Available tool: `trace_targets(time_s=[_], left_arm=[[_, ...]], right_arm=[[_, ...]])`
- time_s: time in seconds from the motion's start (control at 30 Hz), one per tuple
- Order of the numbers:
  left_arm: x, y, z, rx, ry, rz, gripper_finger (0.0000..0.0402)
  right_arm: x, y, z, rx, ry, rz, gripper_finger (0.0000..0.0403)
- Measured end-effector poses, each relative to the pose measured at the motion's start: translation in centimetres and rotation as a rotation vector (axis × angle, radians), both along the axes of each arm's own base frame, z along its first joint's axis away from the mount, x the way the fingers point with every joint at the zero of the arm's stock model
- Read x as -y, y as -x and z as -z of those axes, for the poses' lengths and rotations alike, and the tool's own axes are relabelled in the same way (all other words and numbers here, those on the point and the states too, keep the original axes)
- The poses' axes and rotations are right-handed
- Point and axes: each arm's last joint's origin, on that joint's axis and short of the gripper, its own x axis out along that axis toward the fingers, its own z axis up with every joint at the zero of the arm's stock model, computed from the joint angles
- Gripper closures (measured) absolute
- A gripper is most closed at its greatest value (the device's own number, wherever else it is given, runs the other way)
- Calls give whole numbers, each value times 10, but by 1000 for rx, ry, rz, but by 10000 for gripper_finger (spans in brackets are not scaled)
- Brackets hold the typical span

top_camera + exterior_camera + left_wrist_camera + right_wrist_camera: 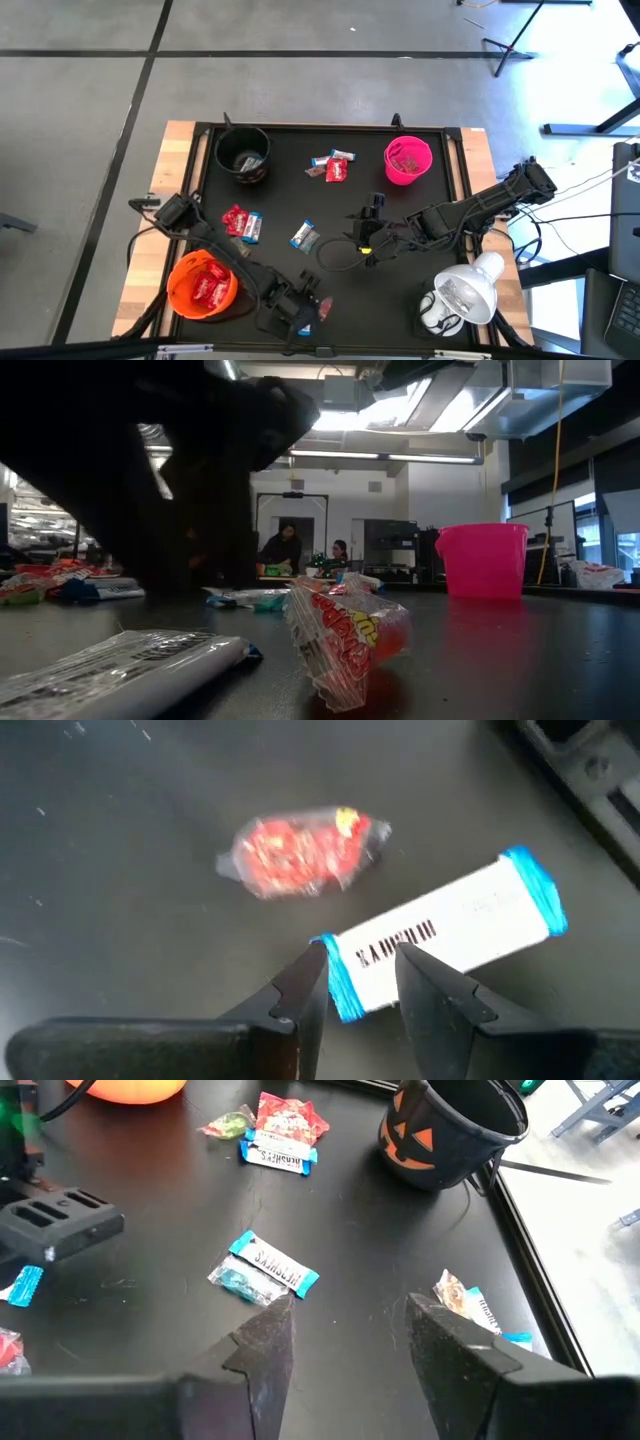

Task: Sort candy
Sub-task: Put the white chocolate bar into the black bucket

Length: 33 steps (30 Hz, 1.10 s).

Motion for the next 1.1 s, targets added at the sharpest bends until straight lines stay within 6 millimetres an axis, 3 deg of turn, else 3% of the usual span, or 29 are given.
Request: trace_targets(time_s=[0.17, 0.5, 0.63, 0.9, 1.1], left_arm=[[-1, -2, 12, -29, -21, -1, 289], [-23, 1, 13, -22, -295, -128, 289], [-30, 2, 10, -43, -325, -137, 289], [-24, 12, -22, -35, -331, 40, 289], [-24, 11, -20, -115, -237, 235, 289]], right_arm=[[0, 0, 0, -1, 1, 0, 214], [0, 0, 0, -3, 1, -1, 214], [0, 0, 0, -5, 3, -1, 214], [0, 1, 1, -9, 4, -1, 214], [0, 1, 1, -8, 4, 0, 214]])
